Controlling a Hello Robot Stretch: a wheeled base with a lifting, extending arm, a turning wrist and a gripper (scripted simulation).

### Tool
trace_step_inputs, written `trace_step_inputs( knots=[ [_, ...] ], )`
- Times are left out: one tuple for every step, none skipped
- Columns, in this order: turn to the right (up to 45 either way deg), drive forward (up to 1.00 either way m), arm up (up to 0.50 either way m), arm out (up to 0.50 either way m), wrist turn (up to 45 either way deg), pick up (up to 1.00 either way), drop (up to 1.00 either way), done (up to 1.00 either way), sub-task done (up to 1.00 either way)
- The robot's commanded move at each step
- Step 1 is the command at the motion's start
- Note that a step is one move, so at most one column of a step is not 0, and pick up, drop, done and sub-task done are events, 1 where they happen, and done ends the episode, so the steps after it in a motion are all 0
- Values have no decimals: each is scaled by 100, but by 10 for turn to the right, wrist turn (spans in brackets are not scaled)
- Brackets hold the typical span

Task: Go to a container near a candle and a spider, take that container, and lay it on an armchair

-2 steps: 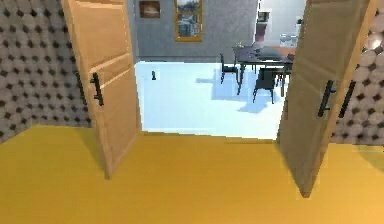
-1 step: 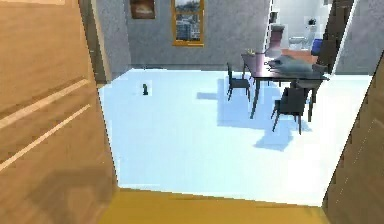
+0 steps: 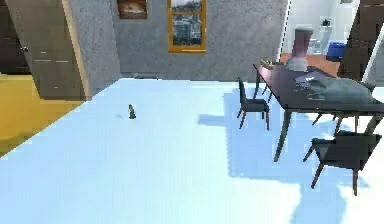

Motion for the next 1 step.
trace_step_inputs(
  knots=[
    [60, 0, 0, 0, 0, 0, 0, 0, 0]
  ],
)
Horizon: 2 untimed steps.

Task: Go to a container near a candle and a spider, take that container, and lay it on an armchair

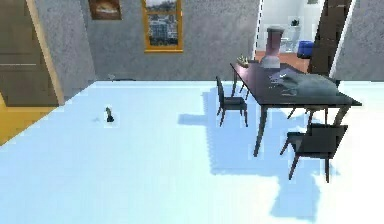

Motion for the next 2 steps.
trace_step_inputs(
  knots=[
    [0, 85, 0, 0, 0, 0, 0, 0, 0],
    [-420, 0, 0, 0, 0, 0, 0, 0, 0]
  ],
)
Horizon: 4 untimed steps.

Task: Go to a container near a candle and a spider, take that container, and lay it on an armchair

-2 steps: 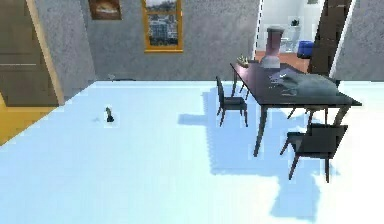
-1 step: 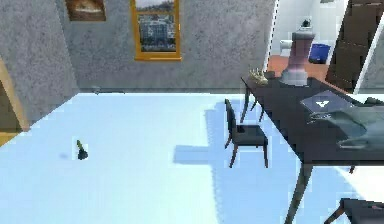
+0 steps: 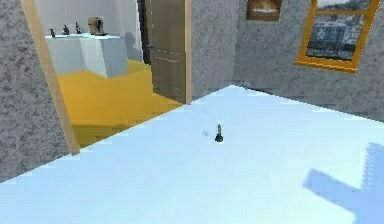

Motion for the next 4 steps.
trace_step_inputs(
  knots=[
    [0, 40, 0, 0, 0, 0, 0, 0, 0],
    [-180, 0, 0, 0, 0, 0, 0, 0, 0],
    [-30, 0, 0, 0, 0, 0, 0, 0, 0],
    [0, 100, 0, 0, 0, 0, 0, 0, 0]
  ],
)
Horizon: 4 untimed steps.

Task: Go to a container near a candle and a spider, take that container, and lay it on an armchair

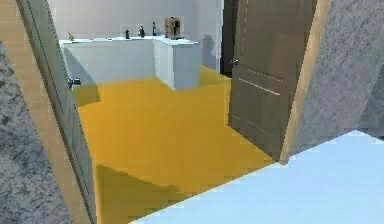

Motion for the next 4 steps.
trace_step_inputs(
  knots=[
    [0, 100, 0, 0, 0, 0, 0, 0, 0],
    [-240, 0, 0, 0, 0, 0, 0, 0, 0],
    [0, 100, 0, 0, 0, 0, 0, 0, 0],
    [-60, 0, 0, 0, 0, 0, 0, 0, 0]
  ],
)
